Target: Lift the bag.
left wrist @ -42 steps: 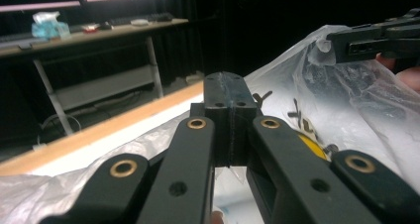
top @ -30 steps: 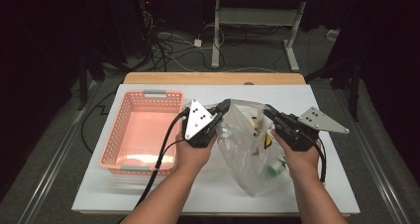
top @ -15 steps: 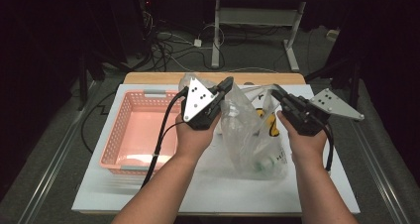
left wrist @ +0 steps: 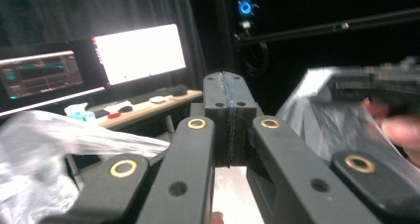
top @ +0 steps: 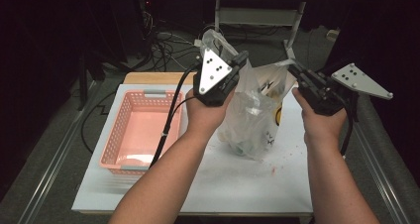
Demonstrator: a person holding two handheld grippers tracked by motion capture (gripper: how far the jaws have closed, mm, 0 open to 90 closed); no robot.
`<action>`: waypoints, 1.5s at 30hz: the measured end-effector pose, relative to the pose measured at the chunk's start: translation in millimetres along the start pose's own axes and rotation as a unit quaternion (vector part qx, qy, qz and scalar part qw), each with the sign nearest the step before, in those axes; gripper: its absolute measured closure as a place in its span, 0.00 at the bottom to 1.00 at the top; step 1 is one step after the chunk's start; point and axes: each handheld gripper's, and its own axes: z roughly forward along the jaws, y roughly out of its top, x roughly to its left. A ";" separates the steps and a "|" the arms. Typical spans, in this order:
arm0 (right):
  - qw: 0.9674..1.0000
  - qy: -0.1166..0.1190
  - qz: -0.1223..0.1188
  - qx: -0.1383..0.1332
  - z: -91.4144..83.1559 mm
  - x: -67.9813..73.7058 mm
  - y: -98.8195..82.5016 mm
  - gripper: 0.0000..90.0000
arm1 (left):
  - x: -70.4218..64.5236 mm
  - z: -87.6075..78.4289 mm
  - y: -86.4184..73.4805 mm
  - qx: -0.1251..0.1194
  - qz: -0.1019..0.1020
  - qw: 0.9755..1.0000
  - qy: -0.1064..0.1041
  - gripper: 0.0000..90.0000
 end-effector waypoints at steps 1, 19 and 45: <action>1.000 -0.004 0.002 -0.002 -0.1 -1.2 2.0 1.00 | 0.6 2.2 -0.1 0.001 -0.002 1.000 0.000 0.98; 0.999 -0.003 0.020 0.042 7.8 -12.1 -46.2 1.00 | 16.4 4.6 -35.3 0.049 -0.035 0.998 0.018 0.97; 0.998 0.007 0.006 0.054 -2.8 -5.2 -50.9 1.00 | -11.0 -71.8 -145.9 0.187 -0.114 0.975 -0.025 0.59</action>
